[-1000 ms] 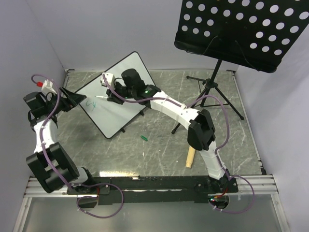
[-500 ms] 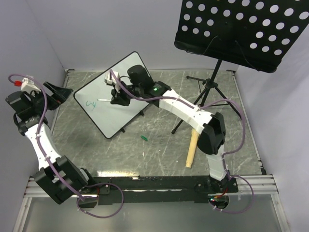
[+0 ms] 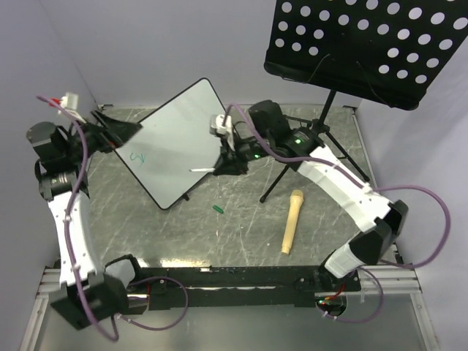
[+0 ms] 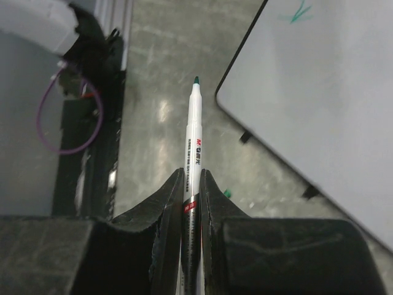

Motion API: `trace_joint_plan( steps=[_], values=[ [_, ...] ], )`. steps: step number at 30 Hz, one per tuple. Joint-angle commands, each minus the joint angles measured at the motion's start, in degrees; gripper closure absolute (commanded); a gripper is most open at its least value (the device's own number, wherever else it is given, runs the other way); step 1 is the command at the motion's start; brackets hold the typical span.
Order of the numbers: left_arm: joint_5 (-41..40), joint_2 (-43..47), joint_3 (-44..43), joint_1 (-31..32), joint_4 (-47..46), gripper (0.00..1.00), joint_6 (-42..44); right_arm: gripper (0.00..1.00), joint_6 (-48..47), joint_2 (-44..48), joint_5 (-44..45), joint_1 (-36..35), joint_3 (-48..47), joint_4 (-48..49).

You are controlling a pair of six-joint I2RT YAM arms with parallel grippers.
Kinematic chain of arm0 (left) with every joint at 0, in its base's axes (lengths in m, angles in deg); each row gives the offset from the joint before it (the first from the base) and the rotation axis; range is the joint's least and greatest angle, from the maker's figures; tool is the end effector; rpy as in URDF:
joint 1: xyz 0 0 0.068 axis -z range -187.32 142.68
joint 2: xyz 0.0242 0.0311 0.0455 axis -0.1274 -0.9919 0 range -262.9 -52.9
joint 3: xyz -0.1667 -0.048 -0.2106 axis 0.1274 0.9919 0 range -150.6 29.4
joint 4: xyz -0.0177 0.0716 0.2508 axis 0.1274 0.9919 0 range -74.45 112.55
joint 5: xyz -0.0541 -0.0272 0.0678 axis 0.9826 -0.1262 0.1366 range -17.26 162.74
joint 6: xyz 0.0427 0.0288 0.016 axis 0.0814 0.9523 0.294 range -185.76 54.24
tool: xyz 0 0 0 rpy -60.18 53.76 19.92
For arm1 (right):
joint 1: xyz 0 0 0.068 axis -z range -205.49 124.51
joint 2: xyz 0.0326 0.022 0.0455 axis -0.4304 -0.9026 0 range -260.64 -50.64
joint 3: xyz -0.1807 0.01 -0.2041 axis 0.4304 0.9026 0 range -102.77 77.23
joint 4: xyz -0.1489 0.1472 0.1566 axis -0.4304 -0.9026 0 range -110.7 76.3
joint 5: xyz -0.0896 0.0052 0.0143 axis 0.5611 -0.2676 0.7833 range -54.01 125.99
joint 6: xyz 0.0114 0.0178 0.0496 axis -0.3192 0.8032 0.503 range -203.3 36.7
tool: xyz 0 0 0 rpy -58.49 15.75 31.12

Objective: Write a sentence on the whiteboard
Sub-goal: Pass from the right arm to the left

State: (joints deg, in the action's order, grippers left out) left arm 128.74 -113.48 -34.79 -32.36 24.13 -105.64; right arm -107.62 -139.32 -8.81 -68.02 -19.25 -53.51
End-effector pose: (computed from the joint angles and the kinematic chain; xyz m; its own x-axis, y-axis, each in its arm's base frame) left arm 0.2160 0.0683 0.4106 -0.3883 -0.5770 -0.7185 0.3424 0.6335 -0.6938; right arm 0.2281 0.2434 0.4175 0.0228 -0.3756 -0.9265 -0.9992 -0.0389 -0.0088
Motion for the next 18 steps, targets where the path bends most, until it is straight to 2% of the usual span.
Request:
trace_joint_plan(
  steps=[1, 2, 5, 8, 10, 12, 14, 15, 18],
  values=[
    [-0.4, 9.0, -2.8, 9.6, 4.5, 0.03, 5.5, 1.00, -6.3, 6.8, -8.4, 1.6, 4.3, -9.5],
    [-0.8, 11.9, -0.6, 11.4, 3.8, 0.04, 6.9, 1.00, -9.5, 7.6, -9.2, 1.6, 5.0, -13.1],
    [-0.9, 16.1, 3.2, 17.1, 4.1, 0.05, 11.0, 1.00, -12.3, 11.9, -9.9, 1.6, 9.6, -15.3],
    [0.5, 17.2, 5.7, 22.1, 6.4, 0.09, 13.7, 1.00, -15.5, 15.3, -10.5, 1.6, 13.0, -17.5],
    [0.2, 17.4, 6.5, 27.9, 7.7, 0.10, 14.8, 1.00, -16.4, 17.6, -10.5, 1.6, 14.6, -19.1],
    [-2.2, 17.5, 8.3, 32.5, 8.1, 0.11, 15.6, 1.00, -18.1, 18.6, -10.7, 1.7, 15.7, -20.2],
    [-4.8, 16.2, 9.6, 40.8, 7.8, 0.11, 16.0, 1.00, -18.9, 19.2, -11.1, 1.7, 15.8, -20.8],
    [-8.4, 15.5, 9.9, 47.0, 7.6, 0.11, 16.1, 1.00, -19.3, 19.0, -11.5, 1.7, 15.2, -22.0],
    [-15.5, 11.2, 9.3, 58.5, 7.5, 0.12, 17.4, 1.00, -20.5, 17.9, -13.0, 1.7, 14.0, -23.7]
  ],
)
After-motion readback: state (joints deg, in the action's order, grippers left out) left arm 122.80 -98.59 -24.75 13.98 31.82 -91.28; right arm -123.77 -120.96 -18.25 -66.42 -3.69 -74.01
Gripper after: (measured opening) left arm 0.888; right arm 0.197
